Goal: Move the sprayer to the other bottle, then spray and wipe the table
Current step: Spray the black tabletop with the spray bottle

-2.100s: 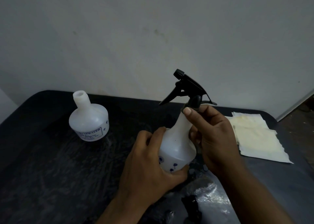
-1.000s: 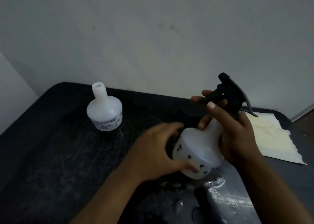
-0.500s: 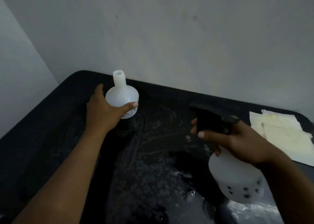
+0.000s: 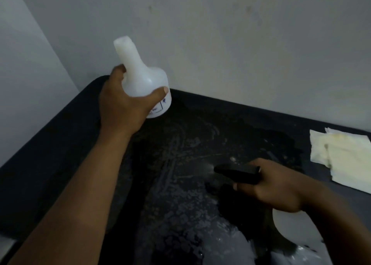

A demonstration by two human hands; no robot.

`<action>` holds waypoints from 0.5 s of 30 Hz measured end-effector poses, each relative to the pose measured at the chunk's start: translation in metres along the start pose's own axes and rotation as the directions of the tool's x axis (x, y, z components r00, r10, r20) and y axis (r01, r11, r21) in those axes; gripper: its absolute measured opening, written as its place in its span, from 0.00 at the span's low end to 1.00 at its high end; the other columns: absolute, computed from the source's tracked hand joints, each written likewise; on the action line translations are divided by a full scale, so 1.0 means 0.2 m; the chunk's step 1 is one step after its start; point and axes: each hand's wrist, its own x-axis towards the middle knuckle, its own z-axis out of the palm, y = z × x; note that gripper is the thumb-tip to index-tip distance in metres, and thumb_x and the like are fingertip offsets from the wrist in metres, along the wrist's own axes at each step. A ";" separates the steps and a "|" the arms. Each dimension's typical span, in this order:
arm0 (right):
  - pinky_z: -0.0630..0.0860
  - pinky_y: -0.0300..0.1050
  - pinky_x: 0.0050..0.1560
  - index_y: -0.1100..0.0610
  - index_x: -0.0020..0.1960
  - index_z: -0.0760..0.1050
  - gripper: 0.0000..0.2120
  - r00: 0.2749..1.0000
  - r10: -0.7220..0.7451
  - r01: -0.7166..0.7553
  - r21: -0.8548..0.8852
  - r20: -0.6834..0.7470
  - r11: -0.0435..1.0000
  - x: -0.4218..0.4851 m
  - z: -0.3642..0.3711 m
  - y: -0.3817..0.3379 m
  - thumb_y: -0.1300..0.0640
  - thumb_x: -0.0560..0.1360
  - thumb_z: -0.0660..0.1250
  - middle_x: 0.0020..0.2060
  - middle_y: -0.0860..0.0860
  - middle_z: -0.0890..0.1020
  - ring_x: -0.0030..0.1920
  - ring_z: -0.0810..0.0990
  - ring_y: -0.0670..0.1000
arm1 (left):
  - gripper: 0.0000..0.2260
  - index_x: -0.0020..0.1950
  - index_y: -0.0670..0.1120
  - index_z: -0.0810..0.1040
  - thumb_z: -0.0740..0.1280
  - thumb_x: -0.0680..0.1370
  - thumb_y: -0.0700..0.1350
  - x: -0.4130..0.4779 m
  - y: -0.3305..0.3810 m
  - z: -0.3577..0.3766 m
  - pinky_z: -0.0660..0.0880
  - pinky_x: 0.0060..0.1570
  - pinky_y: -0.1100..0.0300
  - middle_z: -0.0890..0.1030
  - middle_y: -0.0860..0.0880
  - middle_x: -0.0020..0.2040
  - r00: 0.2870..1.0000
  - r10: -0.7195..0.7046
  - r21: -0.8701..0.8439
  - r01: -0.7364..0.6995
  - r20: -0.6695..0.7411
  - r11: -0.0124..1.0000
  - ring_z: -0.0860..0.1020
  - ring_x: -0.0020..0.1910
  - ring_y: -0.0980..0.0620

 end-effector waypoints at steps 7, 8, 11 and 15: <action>0.69 0.32 0.25 0.51 0.38 0.78 0.12 0.991 0.109 -0.118 -0.118 -0.077 0.986 -0.01 0.00 -0.02 0.43 0.73 0.70 0.25 0.46 0.79 0.26 0.78 0.41 | 0.34 0.66 0.52 0.72 0.77 0.64 0.60 -0.03 0.12 -0.09 0.71 0.44 0.68 0.76 0.55 0.55 0.999 0.028 0.009 -0.027 -0.016 1.000 0.75 0.53 0.55; 0.69 0.33 0.25 0.50 0.38 0.78 0.11 0.993 0.098 -0.104 -0.097 -0.060 0.990 -0.01 0.00 -0.03 0.44 0.73 0.70 0.25 0.45 0.80 0.26 0.77 0.42 | 0.34 0.66 0.51 0.72 0.77 0.64 0.60 -0.02 0.13 -0.10 0.72 0.44 0.68 0.76 0.55 0.55 0.999 0.034 0.008 -0.033 -0.026 0.999 0.75 0.53 0.55; 0.70 0.36 0.27 0.51 0.34 0.77 0.14 0.985 0.072 -0.066 0.041 -0.158 0.997 0.02 0.05 -0.07 0.45 0.73 0.70 0.24 0.45 0.79 0.24 0.75 0.42 | 0.34 0.66 0.50 0.73 0.77 0.64 0.60 -0.02 0.16 -0.13 0.76 0.49 0.61 0.76 0.55 0.55 0.997 0.028 0.004 -0.028 -0.073 1.000 0.75 0.54 0.56; 0.68 0.41 0.27 0.53 0.28 0.75 0.19 0.971 0.125 -0.078 0.219 -0.206 0.973 0.06 0.15 -0.16 0.46 0.75 0.68 0.19 0.48 0.73 0.21 0.70 0.46 | 0.34 0.65 0.50 0.73 0.76 0.63 0.61 0.00 0.20 -0.18 0.78 0.55 0.55 0.78 0.54 0.57 0.988 -0.002 -0.040 -0.005 -0.154 0.999 0.76 0.56 0.56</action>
